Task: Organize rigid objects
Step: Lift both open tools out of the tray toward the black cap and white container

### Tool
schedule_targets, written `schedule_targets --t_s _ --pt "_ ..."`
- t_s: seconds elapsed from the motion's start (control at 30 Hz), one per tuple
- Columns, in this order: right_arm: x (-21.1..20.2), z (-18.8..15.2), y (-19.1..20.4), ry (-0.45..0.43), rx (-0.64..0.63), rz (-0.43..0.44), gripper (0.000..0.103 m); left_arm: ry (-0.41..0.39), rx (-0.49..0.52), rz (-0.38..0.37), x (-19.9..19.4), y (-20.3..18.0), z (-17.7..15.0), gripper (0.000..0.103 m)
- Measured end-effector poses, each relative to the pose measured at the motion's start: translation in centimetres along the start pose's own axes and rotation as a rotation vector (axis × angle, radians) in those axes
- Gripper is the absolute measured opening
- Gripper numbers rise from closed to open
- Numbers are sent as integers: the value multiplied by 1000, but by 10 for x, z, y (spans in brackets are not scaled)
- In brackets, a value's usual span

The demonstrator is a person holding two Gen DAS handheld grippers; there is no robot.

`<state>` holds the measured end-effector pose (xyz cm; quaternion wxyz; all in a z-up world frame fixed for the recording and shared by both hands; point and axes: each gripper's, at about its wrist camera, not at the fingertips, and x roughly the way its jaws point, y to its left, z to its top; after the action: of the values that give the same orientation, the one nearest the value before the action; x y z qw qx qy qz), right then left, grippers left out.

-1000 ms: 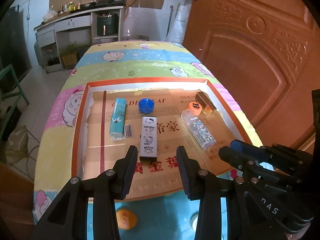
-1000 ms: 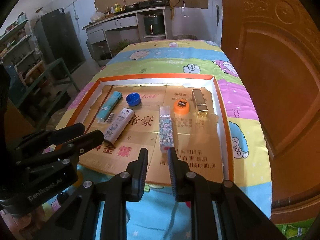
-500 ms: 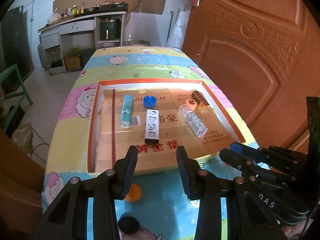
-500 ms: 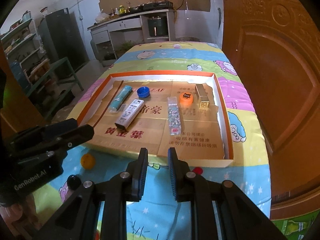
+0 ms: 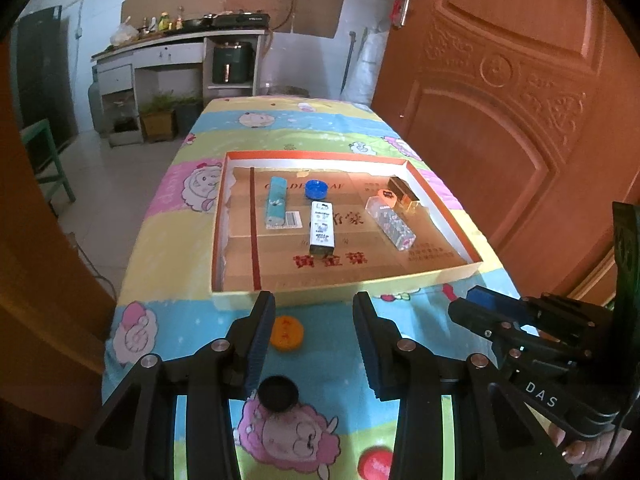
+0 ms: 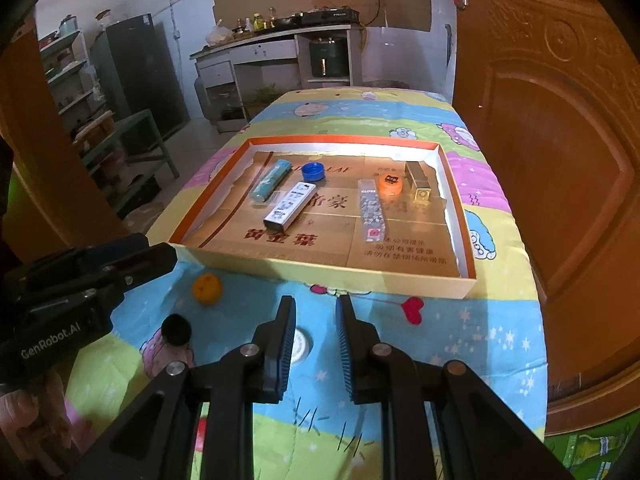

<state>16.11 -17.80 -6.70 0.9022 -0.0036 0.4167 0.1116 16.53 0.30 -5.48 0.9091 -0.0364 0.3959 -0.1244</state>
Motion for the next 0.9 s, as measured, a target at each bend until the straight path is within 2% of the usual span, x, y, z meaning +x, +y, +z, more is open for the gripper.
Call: schedule_targets --t_s 0.43,0.77,0.9 --pt "-13 -26 17 -1 -22 27 21 -8 14 19 -27 5 -33 42" --pt "-6 -45 28 2 -57 37 21 -12 10 50 -31 14 -52 42" --pt "2 -51 28 23 -63 52 21 -3 4 33 -28 19 -61 42"
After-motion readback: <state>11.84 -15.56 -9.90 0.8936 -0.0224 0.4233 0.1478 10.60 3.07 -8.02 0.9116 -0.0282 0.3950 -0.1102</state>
